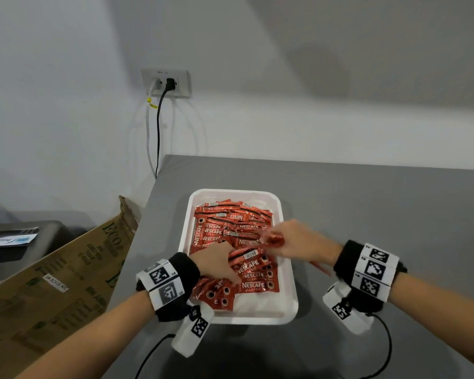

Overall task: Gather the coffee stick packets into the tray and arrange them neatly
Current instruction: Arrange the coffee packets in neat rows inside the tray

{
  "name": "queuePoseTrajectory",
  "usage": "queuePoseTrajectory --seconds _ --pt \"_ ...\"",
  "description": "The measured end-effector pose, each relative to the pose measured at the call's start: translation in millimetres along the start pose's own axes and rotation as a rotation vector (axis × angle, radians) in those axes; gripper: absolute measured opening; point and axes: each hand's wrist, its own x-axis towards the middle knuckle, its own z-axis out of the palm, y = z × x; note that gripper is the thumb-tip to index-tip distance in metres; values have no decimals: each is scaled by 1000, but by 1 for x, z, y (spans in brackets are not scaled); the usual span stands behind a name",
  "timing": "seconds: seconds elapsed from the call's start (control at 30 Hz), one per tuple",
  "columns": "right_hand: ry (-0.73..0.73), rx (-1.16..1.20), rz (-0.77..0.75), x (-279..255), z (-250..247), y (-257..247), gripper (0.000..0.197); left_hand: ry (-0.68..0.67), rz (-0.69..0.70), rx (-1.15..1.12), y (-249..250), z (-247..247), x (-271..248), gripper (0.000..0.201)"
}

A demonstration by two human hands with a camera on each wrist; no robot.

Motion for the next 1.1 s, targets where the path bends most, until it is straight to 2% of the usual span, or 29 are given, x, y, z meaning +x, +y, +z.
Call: queuePoseTrajectory --seconds 0.07,0.17,0.27,0.37,0.47,0.6,0.73,0.77,0.83,0.9,1.03,1.1 --pt "-131 67 29 2 15 0 26 -2 4 52 4 3 2 39" --pt "-146 57 60 4 23 4 22 -14 -32 55 3 10 3 41" --pt "-200 0 61 2 25 3 21 11 -18 105 -3 16 8 22" --pt "-235 -65 69 2 28 -3 26 94 -44 144 -10 16 10 17" --pt "-282 -156 103 5 29 -10 20 159 -32 115 -10 11 8 6" --pt "-344 -233 203 10 37 -12 26 240 -20 -33 -8 0 -2 11" --pt "-374 -319 260 10 45 -19 11 291 11 -118 -7 -8 -10 17" --pt "-381 -333 259 9 46 -22 3 298 23 -125 -6 -9 -11 19" --pt "-375 -367 268 9 48 -25 19 322 49 -115 -5 -9 -12 25" --pt "-356 -418 265 8 51 -29 24 328 65 -113 -4 -7 -13 27" --pt "-328 -587 230 3 55 -32 9 316 72 -116 -4 -5 -15 29" --pt "-286 -598 210 3 56 -31 12 313 80 -122 -5 -5 -16 28"
